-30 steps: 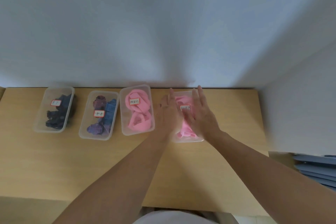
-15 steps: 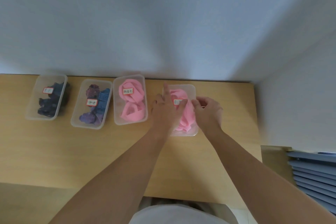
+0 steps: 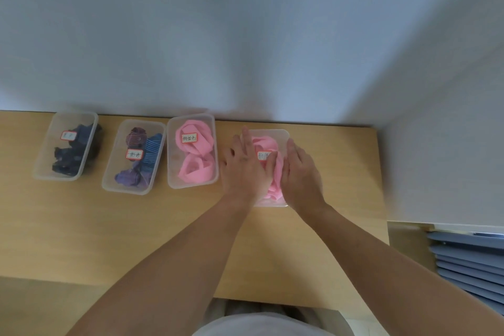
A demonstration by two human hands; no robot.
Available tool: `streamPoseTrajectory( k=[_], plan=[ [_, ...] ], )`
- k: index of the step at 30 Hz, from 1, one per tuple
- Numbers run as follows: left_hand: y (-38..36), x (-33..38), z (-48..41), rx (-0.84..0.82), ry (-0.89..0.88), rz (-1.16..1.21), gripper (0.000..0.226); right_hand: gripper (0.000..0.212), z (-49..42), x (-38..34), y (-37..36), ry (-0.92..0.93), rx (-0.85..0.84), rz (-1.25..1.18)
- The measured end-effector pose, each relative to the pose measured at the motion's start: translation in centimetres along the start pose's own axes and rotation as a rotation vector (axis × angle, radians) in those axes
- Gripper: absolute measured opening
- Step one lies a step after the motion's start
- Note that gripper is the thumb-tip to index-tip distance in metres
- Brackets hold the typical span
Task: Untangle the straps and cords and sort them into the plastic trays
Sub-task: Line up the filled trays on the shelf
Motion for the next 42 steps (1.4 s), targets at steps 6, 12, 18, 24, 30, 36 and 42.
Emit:
streamPoseTrajectory(
  k=[6, 12, 18, 24, 30, 36, 42],
  plan=[
    [-0.1, 0.0, 0.0, -0.035, -0.02, 0.004, 0.091, 0.039, 2.7, 0.1, 0.3, -0.149, 0.067, -0.197],
    [-0.4, -0.1, 0.0, -0.017, -0.112, -0.015, 0.085, 0.032, 2.7, 0.7, 0.3, -0.179, 0.077, -0.239],
    [-0.9, 0.5, -0.2, -0.045, -0.234, -0.089, 0.086, 0.057, 1.5, -0.8, -0.5, 0.022, -0.049, 0.182],
    [-0.8, 0.4, -0.2, -0.06, -0.269, -0.102, 0.087, 0.064, 1.0, -0.1, 0.1, 0.261, -0.329, 0.337],
    [-0.6, 0.2, 0.0, -0.044, -0.265, -0.029, 0.086, 0.092, 0.7, 0.2, 0.8, 0.446, -0.48, 0.424],
    [-0.8, 0.6, 0.4, 0.036, -0.438, -0.128, 0.077, 0.121, 0.3, -0.3, 1.3, 0.498, -0.577, 0.528],
    [-0.9, -0.2, 1.1, -0.133, -0.502, -0.182, 0.111, 0.132, 0.3, -0.8, 1.7, 0.388, -0.66, 0.46]
  ],
)
Point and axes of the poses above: each hand's wrist, its own z-axis away from the middle knuckle, its own y-axis out of the back of the hand, x = y × z, the point moved 4 cm from there along -z, towards the middle knuckle, and after that the axes turned 4 degrees about -z, right-handed, at the moved point
